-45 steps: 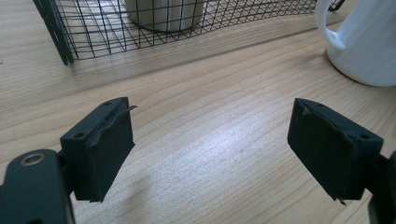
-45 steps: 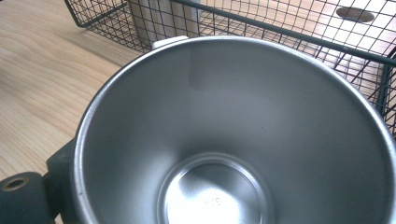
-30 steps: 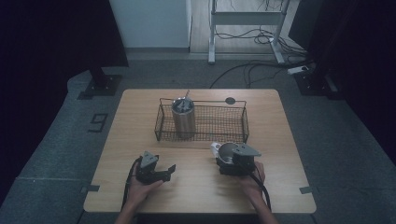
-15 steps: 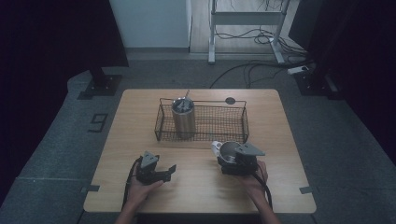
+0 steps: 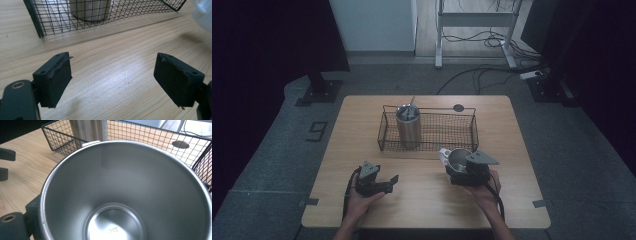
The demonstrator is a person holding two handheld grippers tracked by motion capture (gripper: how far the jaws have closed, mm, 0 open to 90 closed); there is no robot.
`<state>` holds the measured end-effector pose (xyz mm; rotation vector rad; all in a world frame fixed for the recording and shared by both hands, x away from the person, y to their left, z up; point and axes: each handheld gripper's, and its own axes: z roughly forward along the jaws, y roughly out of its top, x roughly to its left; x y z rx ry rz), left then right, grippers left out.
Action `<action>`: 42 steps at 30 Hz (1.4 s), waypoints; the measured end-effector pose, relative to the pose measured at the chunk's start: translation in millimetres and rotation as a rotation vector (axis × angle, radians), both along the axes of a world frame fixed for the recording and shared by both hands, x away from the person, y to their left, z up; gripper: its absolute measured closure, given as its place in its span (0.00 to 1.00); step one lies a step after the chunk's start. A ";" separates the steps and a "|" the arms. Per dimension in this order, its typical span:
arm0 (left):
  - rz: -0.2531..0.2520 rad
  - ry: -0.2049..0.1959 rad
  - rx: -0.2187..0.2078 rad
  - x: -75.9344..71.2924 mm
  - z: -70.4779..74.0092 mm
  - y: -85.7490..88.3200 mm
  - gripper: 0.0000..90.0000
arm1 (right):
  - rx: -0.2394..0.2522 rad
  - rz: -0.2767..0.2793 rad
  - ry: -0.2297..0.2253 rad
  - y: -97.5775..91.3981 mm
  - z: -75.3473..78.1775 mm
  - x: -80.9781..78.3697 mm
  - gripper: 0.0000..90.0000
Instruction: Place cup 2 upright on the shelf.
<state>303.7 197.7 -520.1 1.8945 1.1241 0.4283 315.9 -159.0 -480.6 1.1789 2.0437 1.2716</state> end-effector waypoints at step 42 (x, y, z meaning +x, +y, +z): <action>-0.021 0.024 0.006 0.5 -3.8 -2.5 0.17 | 0.043 -0.030 -0.038 -12.0 54.6 27.1 0.08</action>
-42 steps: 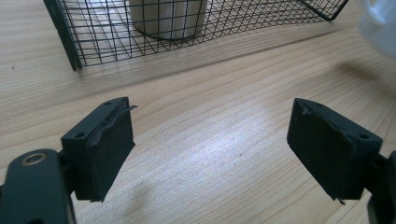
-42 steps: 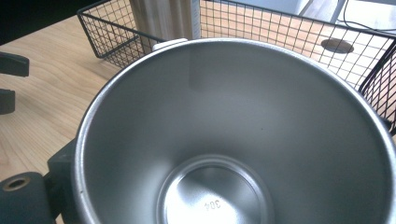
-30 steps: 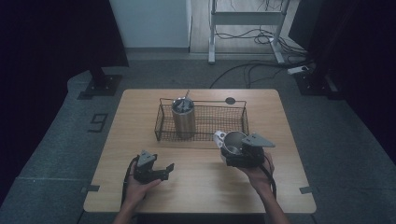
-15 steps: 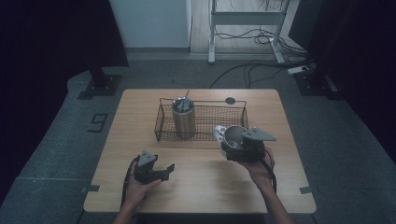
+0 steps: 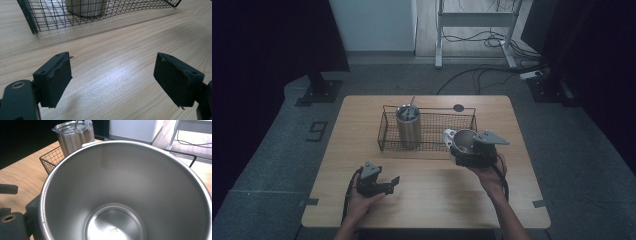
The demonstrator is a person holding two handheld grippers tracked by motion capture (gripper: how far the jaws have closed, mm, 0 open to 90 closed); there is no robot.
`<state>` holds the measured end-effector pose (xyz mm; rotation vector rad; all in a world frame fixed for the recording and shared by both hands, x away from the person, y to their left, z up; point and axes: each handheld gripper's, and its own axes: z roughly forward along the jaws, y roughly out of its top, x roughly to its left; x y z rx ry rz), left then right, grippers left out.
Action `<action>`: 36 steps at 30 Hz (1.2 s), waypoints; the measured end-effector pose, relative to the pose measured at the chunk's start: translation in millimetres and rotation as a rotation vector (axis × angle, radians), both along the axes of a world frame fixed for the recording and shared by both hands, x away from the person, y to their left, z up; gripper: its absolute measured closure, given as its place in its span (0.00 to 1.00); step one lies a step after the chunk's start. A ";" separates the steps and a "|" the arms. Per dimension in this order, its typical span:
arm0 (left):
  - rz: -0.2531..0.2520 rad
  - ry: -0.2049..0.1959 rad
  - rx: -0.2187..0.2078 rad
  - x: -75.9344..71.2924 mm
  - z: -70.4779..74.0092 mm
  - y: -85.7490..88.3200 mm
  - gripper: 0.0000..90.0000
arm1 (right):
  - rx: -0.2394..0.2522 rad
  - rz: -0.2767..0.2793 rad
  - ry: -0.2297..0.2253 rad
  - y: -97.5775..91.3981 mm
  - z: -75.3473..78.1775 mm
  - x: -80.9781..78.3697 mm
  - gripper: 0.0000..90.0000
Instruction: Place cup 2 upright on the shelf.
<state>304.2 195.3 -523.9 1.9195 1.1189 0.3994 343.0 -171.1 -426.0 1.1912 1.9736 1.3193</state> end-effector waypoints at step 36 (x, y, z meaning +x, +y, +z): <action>-0.005 0.008 0.015 0.2 -2.5 -1.7 0.17 | 0.003 0.005 -0.022 -0.8 23.9 17.6 0.08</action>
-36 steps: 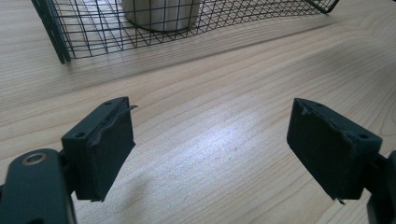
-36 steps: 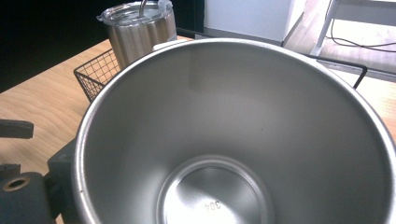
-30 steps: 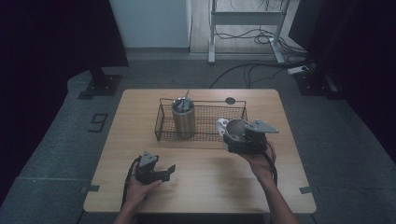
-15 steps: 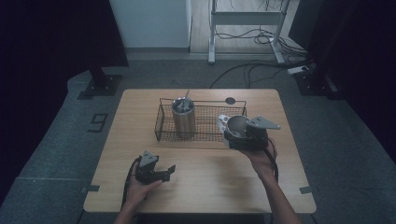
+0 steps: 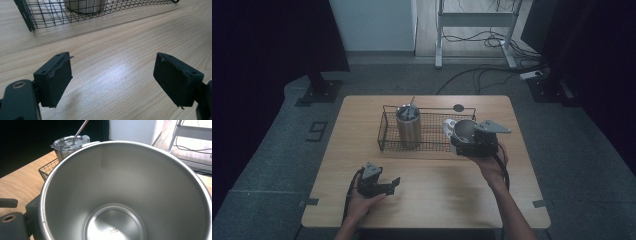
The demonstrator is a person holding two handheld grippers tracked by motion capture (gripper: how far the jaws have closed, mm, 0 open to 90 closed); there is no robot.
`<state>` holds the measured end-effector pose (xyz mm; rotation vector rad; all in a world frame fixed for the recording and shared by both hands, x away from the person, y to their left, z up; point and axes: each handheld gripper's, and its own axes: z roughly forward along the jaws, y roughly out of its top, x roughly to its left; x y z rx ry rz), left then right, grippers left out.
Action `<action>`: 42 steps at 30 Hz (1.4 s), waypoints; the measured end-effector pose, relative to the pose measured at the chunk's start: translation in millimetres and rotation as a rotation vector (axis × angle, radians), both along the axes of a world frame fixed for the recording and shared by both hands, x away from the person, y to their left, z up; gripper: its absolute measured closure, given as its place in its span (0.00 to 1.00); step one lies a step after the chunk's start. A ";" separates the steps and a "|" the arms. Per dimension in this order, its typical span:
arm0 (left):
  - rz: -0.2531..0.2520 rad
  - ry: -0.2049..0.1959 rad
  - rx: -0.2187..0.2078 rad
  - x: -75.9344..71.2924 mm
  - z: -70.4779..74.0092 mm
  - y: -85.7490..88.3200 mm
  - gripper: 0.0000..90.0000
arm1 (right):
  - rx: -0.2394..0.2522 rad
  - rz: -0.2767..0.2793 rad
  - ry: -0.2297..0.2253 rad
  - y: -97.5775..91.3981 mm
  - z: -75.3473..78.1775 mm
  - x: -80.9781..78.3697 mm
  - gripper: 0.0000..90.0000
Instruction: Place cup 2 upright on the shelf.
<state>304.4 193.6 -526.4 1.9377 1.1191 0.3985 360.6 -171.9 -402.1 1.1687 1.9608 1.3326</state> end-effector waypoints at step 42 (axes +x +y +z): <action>-0.004 0.012 0.011 1.1 -2.9 -0.1 0.17 | -0.040 -0.019 0.033 1.0 1.1 39.9 0.08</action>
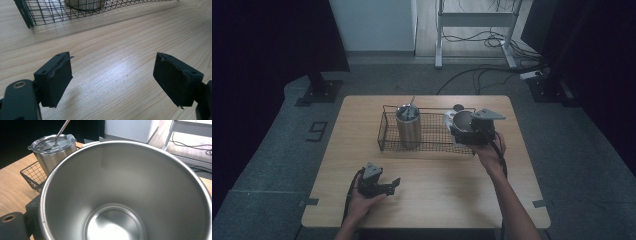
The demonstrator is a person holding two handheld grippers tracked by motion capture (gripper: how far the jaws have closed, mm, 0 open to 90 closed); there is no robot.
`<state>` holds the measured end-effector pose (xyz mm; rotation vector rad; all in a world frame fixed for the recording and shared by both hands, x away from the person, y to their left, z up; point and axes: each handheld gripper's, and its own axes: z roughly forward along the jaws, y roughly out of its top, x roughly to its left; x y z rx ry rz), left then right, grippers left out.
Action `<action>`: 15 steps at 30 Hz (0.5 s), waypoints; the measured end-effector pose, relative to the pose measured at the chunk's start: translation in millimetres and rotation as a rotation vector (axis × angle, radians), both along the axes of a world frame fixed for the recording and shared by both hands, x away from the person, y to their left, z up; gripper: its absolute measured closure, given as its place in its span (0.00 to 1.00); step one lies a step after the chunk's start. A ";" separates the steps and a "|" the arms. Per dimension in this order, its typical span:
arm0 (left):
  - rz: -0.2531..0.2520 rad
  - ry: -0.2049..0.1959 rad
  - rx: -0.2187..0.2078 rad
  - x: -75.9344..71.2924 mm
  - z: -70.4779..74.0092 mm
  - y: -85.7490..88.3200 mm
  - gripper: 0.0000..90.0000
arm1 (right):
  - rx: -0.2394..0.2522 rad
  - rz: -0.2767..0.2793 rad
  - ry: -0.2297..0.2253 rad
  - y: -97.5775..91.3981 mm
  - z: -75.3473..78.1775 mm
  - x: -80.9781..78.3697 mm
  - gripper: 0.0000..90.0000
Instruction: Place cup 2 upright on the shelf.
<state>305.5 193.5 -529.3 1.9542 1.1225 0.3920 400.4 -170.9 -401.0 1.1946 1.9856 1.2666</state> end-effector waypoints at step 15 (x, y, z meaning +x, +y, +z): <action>0.001 -0.001 0.000 0.1 -0.5 0.6 0.17 | -0.008 0.002 0.001 4.9 -0.9 14.4 0.08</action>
